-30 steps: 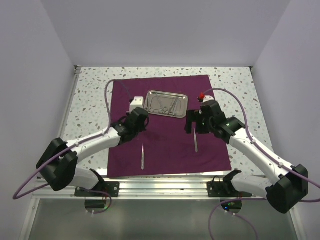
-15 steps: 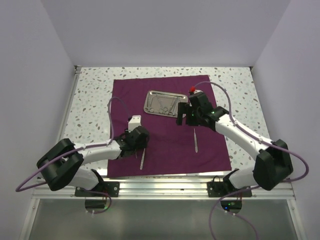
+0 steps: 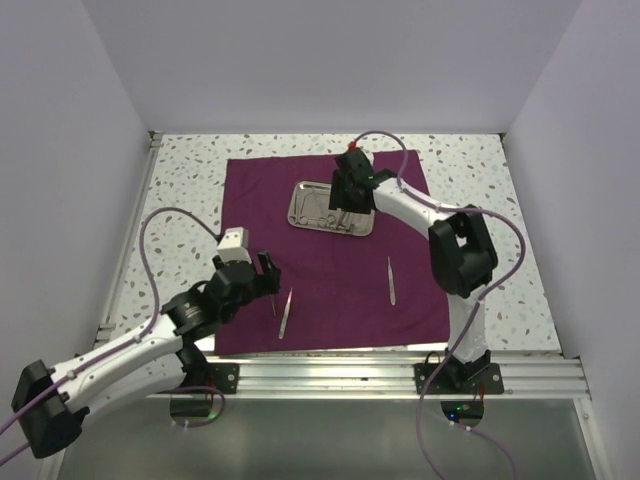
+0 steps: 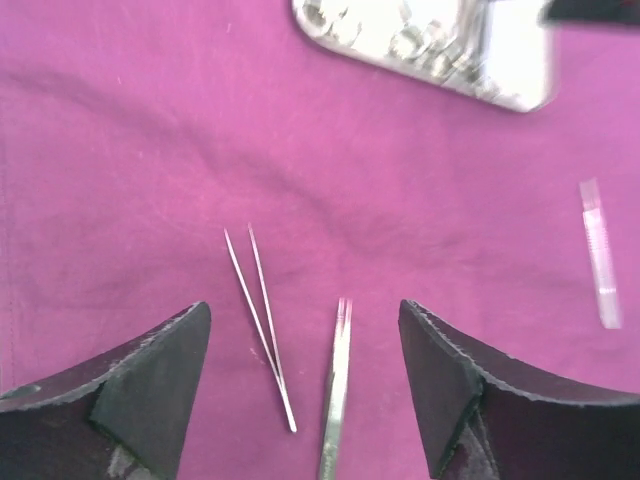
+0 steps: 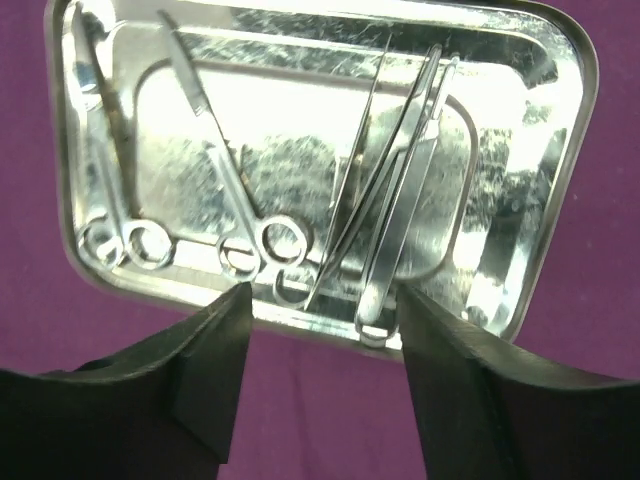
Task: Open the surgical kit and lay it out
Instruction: Place the medical item in the surgical kit, then pick up the medical item from the container.
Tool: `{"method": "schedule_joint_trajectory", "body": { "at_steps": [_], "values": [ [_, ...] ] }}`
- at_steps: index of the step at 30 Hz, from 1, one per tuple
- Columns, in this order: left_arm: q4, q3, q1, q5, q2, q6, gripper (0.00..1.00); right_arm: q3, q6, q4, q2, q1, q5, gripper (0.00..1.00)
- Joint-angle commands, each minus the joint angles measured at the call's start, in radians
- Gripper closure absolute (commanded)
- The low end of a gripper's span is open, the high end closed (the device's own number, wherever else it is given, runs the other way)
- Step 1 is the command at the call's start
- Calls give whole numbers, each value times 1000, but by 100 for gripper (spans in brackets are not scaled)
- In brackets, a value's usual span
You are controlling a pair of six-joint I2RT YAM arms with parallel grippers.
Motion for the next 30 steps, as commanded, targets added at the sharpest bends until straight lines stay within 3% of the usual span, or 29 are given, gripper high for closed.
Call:
{"method": "schedule_joint_trajectory", "body": {
  "at_steps": [1, 7, 26, 30],
  "values": [
    [-50, -56, -4, 25, -108, 26, 19, 109, 35, -44, 76, -19, 53, 39],
    [-44, -62, -6, 26, -102, 29, 19, 182, 55, -67, 160, -27, 84, 44],
    [40, -89, -4, 29, -46, 65, 22, 62, 81, 5, 131, -74, 79, 49],
    [53, -90, -6, 22, -30, 66, 22, 64, 78, 10, 148, -76, 72, 57]
  ]
}}
